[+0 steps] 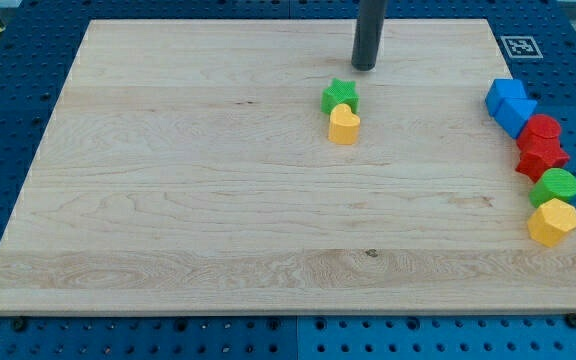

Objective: Place your arm to the top left of the blue cube

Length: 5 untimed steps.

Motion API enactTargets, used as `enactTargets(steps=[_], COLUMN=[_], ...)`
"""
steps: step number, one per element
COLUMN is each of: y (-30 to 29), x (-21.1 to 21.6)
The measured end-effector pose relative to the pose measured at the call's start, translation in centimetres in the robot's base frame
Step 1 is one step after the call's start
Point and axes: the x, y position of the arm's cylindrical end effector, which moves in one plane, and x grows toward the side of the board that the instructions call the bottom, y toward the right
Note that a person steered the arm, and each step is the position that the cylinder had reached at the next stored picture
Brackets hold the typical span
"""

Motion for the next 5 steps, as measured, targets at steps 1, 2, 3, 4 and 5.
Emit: enactTargets(steps=[1,2,3,4,5], y=[0.3,0.3,1.4,6.2,10.6], x=[-0.2,-0.2,-0.7,-1.8,-2.0])
